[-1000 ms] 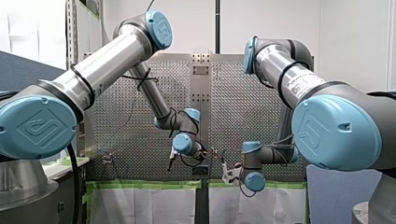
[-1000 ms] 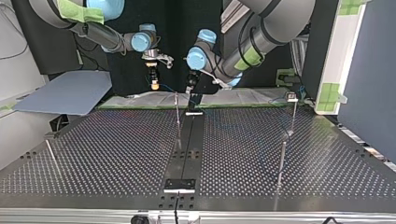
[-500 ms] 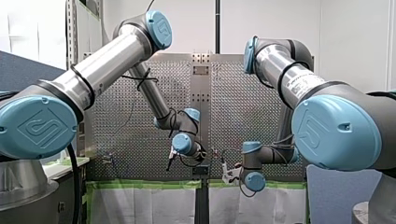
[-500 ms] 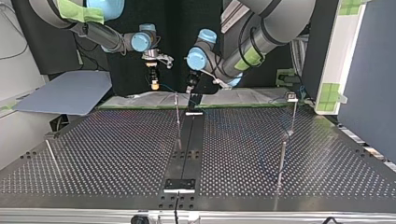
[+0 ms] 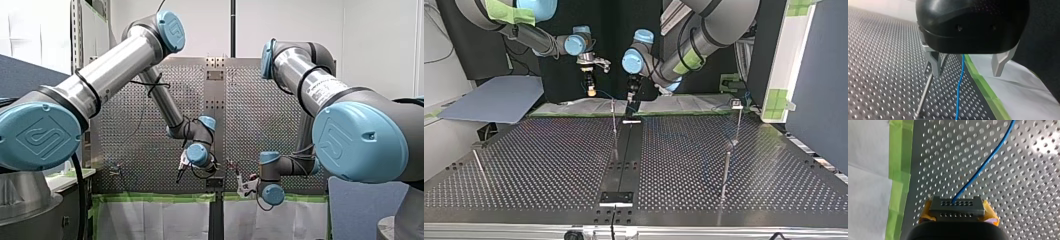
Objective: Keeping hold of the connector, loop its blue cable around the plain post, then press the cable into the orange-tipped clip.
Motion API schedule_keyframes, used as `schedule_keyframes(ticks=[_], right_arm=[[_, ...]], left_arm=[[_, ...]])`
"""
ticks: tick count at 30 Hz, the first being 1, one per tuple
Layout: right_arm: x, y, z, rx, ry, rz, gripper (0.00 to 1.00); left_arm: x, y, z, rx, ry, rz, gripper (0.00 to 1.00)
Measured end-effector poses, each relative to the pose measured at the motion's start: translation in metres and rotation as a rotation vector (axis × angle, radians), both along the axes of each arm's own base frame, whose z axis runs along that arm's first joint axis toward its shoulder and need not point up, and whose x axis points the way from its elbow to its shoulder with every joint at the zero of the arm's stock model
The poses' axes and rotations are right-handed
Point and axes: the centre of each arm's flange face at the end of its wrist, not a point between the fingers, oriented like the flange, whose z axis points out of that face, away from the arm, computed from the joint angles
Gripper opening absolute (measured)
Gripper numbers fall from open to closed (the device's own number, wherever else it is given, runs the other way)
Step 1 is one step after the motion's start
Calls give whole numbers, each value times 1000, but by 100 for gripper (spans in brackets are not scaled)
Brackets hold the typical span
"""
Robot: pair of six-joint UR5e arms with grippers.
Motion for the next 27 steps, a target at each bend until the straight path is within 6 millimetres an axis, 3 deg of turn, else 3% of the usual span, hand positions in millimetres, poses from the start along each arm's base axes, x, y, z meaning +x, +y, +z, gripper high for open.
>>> schedule_keyframes(ticks=[12, 27], right_arm=[[8, 6, 0, -1, 11, 77, 0], [20, 17, -2, 1, 33, 155, 0]], left_arm=[[-7, -6, -16, -53, 71, -21, 100], [-22, -43, -12, -150, 63, -170, 100]])
